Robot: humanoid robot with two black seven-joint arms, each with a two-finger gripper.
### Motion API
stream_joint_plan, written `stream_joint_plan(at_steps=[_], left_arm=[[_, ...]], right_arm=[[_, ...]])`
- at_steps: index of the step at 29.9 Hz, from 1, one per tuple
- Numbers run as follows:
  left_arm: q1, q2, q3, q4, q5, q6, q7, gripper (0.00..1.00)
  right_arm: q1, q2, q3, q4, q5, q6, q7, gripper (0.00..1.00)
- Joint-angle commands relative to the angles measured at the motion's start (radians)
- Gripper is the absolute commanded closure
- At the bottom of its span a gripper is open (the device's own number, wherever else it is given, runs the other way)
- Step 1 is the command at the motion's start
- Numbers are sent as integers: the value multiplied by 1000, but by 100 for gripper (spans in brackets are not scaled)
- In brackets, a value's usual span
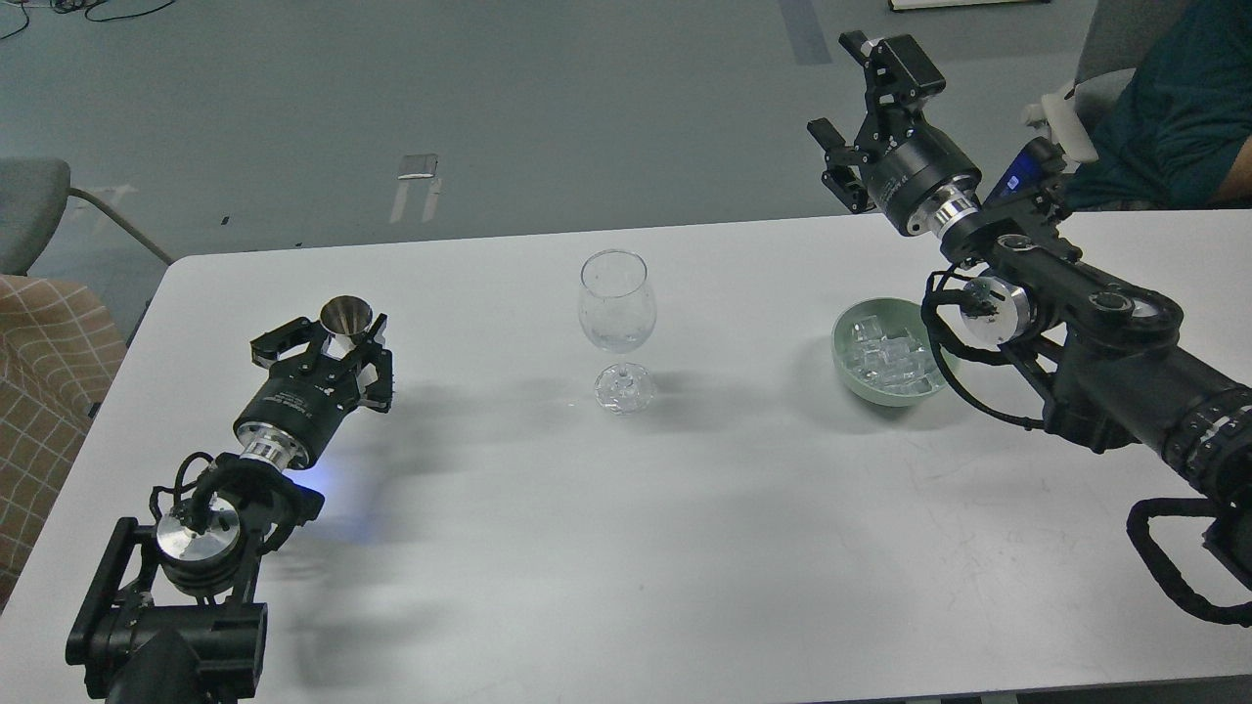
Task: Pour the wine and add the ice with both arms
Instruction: 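Carry the jigger back and lower it onto the table, then open the left gripper to release the jigger and pull back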
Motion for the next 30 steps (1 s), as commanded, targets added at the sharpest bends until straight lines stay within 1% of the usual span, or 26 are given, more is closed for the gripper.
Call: stream_joint_plan(at_steps=[1, 10, 12, 30], left_arm=[[1, 5, 1, 0, 1, -1, 0, 64], [4, 13, 3, 0, 1, 1, 0, 58], [4, 14, 3, 1, 1, 1, 0, 54], [4, 23, 3, 1, 1, 7, 0, 49]], right_arm=[[0, 0, 0, 1, 0, 0, 0, 0], [-1, 2, 0, 0, 0, -1, 0, 0], [-4, 2, 0, 0, 0, 0, 0, 0], [-6, 8, 0, 0, 0, 0, 0, 0]])
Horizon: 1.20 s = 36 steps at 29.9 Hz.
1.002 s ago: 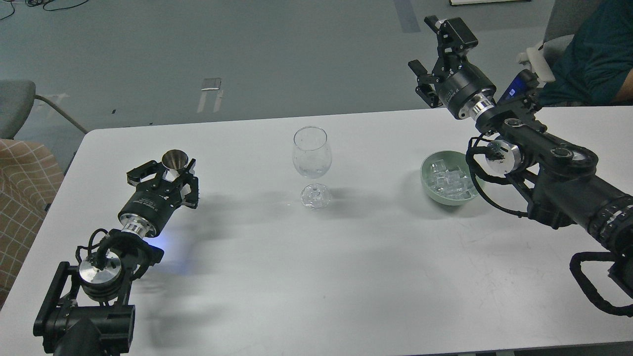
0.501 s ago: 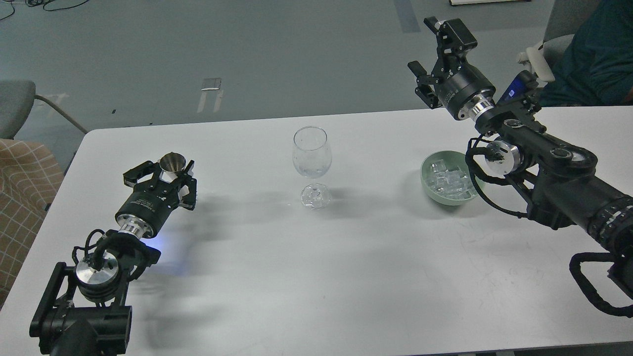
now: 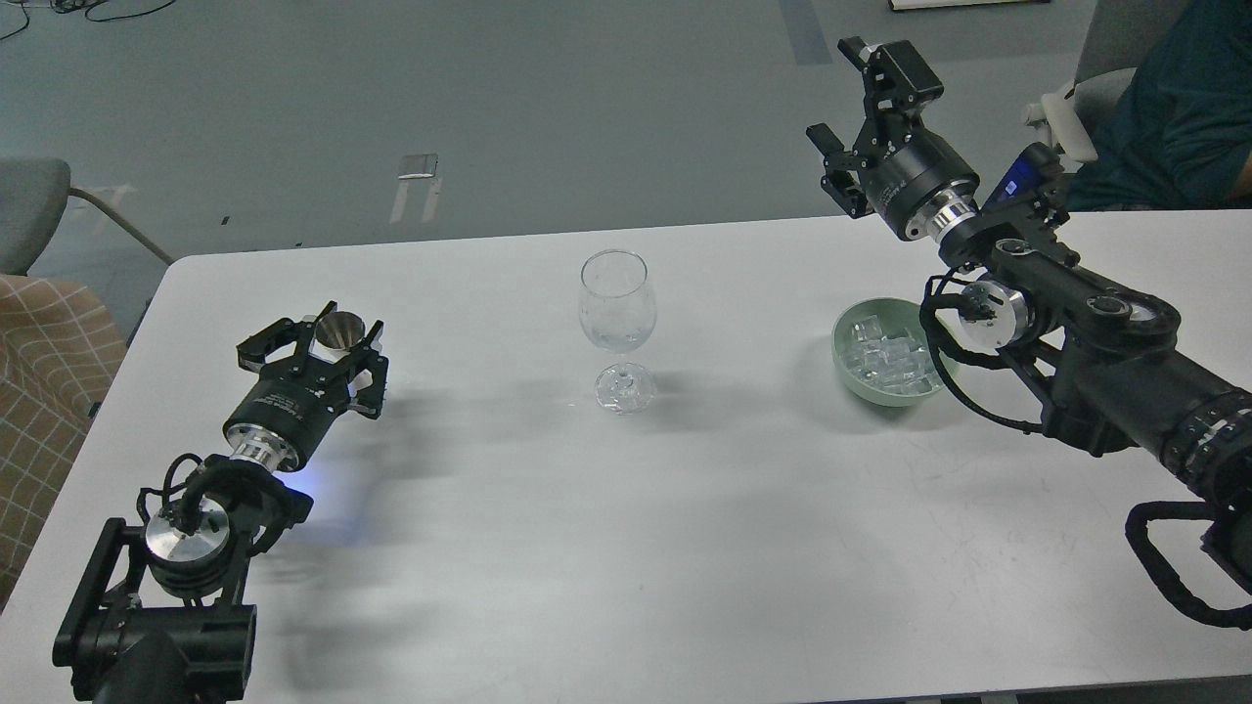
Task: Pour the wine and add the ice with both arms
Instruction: 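Open the left gripper to release the jigger and pull back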
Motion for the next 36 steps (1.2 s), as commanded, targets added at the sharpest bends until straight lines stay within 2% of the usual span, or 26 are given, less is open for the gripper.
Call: stream_joint_plan(at_steps=[1, 25, 29, 33, 35, 36], left_arm=[[2, 0, 0, 0, 0, 0, 0, 49], [3, 5, 3, 14, 5, 3, 0, 44], [3, 8, 3, 14, 5, 3, 0, 26], [2, 9, 3, 14, 5, 3, 0, 17], [2, 9, 3, 14, 5, 3, 0, 7], [2, 9, 3, 14, 5, 3, 0, 5]], right_arm=[[0, 5, 0, 0, 0, 0, 0, 0], [-3, 5, 0, 0, 0, 0, 0, 0], [-3, 7, 0, 0, 0, 0, 0, 0], [-3, 7, 0, 0, 0, 0, 2, 0], [-3, 5, 0, 2, 0, 0, 2, 0], [-3, 5, 0, 2, 0, 0, 2, 0]])
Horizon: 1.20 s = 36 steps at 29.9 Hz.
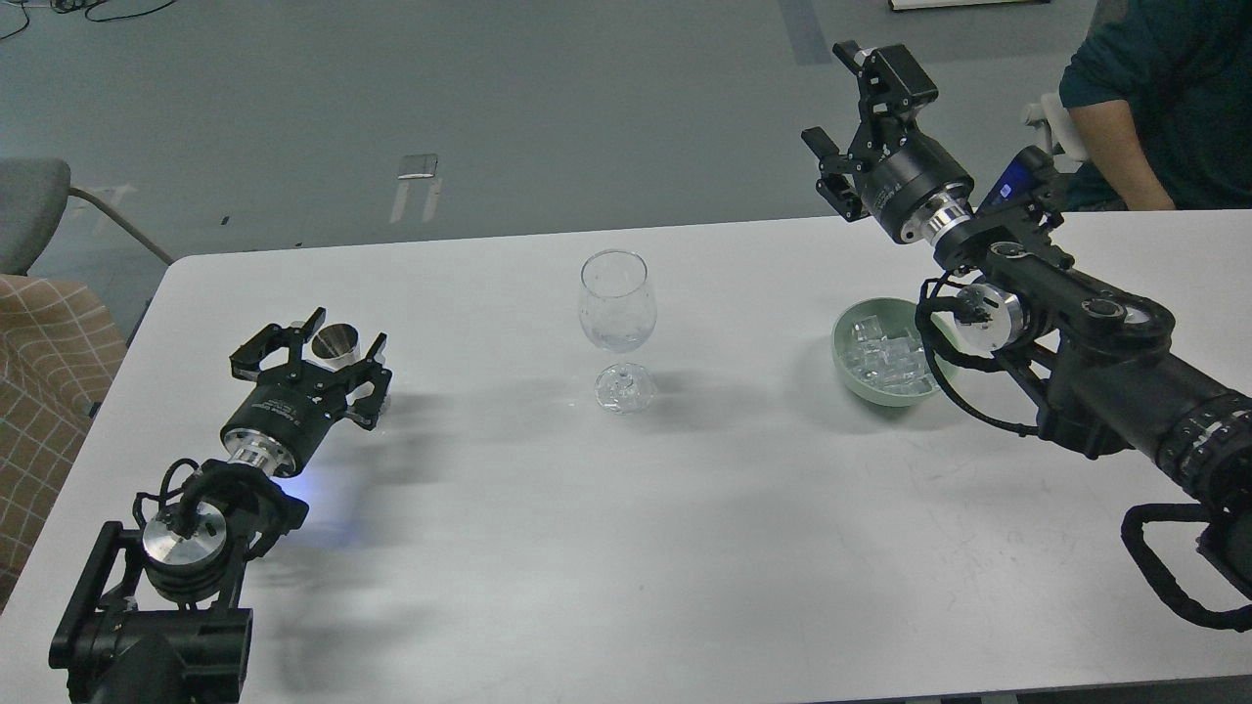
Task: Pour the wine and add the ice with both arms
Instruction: 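Open the left gripper to release the jigger and pull back, then move the left arm away and reach the right gripper toward the green bowl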
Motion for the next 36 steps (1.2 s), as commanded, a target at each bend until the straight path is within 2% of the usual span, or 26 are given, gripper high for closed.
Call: stream_joint_plan(at_steps=[1, 9, 13, 18, 21, 26, 31, 34, 36], left_arm=[[0, 0, 0, 0, 0, 0, 0, 4], [12, 3, -3, -2, -2, -9, 5, 2], [26, 42, -11, -6, -12, -14, 11, 2], [77, 88, -17, -21, -18, -69, 17, 2], [112, 106, -18, -28, -28, -98, 29, 2], [214, 126, -20, -126, -84, -121, 72, 2], [255, 126, -37, -160, -87, -138, 75, 2], [273, 128, -81, -164, -89, -155, 91, 2], [275, 134, -135, -163, -89, -170, 124, 2]], right_arm=[[0, -1, 0, 0, 0, 0, 0, 0], [0, -4, 0, 1, 0, 0, 1, 0], [0, -6, 2, 1, 0, 0, 1, 0], [0, -10, 2, 1, 0, 0, 0, 0], [0, -12, 0, 3, 2, 0, 1, 0], [0, -30, 0, 7, 3, 2, 0, 0], [0, -55, 0, 19, 3, 3, 0, 0], [0, -104, -3, 61, 2, 8, -5, 0], [0, -189, -59, 130, 2, 9, -23, 0]])
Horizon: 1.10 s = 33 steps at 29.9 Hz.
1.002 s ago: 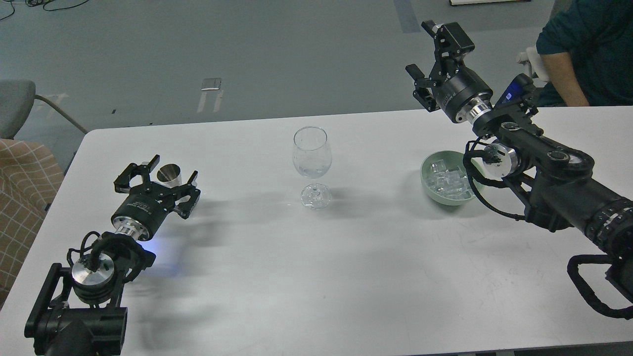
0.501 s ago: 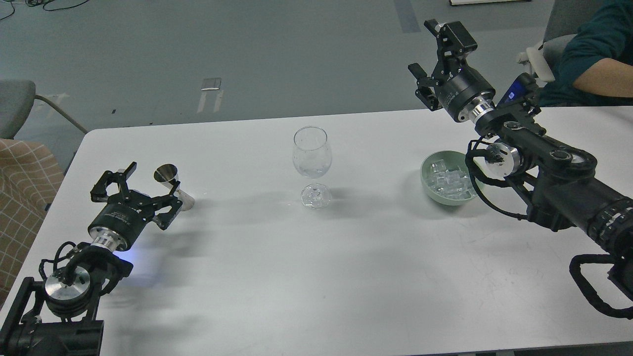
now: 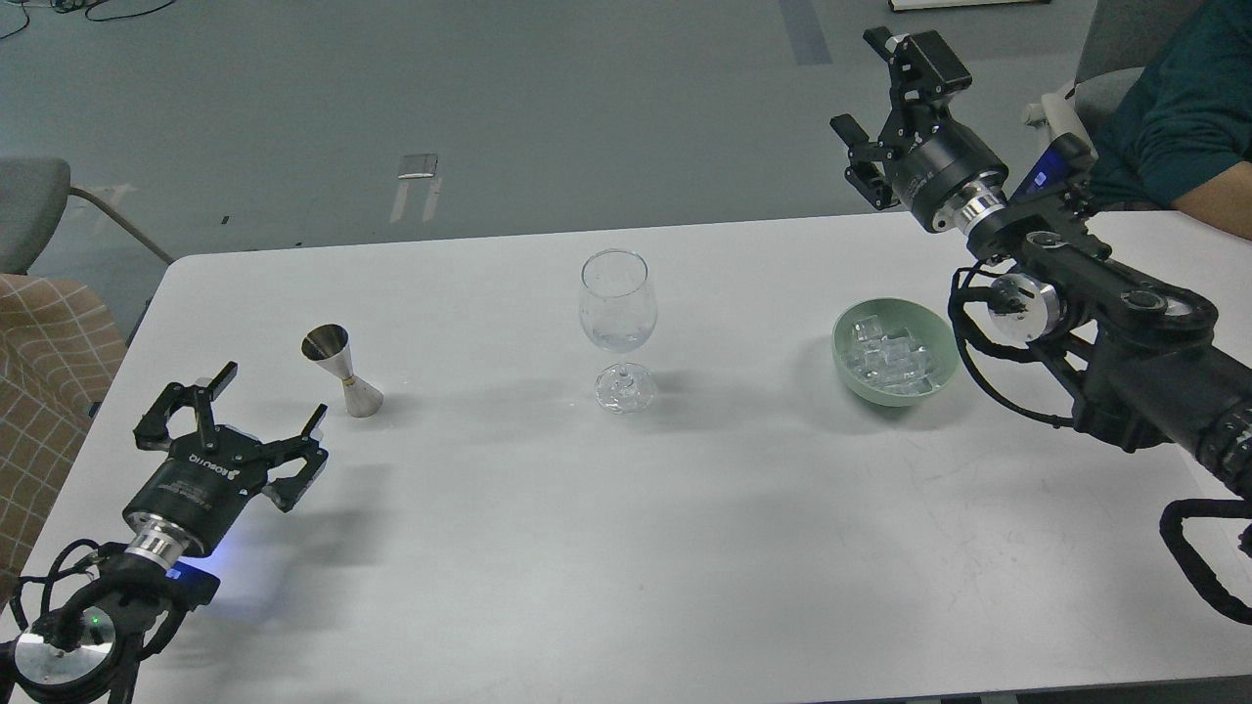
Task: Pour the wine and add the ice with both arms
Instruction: 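Move the left arm away and reach the right gripper toward the green bowl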
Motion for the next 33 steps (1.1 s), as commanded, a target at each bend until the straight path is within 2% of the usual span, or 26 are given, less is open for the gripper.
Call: stream_joint_plan(at_steps=[1, 3, 4, 7, 13, 15, 16, 18, 20, 24, 25, 29, 31, 33], left_arm=[[7, 9, -68, -1, 0, -16, 37, 2], [-4, 27, -97, 6, 0, -18, 40, 2], [-4, 27, -97, 6, 0, -18, 40, 2], [-37, 64, -92, 9, 3, -18, 29, 2], [-200, 87, -82, 16, 36, -4, 21, 2], [-255, 102, -82, 22, 90, -3, 11, 2], [-290, 110, -82, 33, 140, -4, -17, 2], [-326, 116, -82, 50, 191, -7, -58, 2], [-401, 128, -80, 71, 282, -4, -121, 2], [-465, 136, -79, 76, 372, -4, -155, 2], [-485, 142, -79, 76, 415, -4, -176, 2], [-524, 161, -24, 69, 572, -4, -282, 2], [-533, 161, 6, 61, 604, -4, -316, 2], [-547, 159, 15, 58, 607, -1, -321, 2]], right_arm=[[0, -109, -77, 91, -3, 2, -21, 0], [1, -223, -150, 189, -26, 1, -24, 0], [1, -224, -151, 190, -26, 1, -24, 0], [0, -382, -178, 327, -164, -3, -22, 0], [-35, -618, -221, 571, -458, -59, -21, 0], [-51, -675, -244, 637, -564, -88, -21, 0], [-55, -704, -256, 669, -648, -108, -21, 0], [-66, -729, -266, 687, -731, -134, -21, 0], [-92, -744, -270, 700, -877, -186, -21, 0], [-123, -744, -272, 696, -1026, -233, -22, 0], [-135, -739, -272, 684, -1087, -245, -22, 0], [-184, -666, -272, 595, -1210, -300, -22, 0], [-198, -620, -272, 549, -1227, -311, -24, 0], [-204, -586, -272, 509, -1230, -312, -25, 0]])
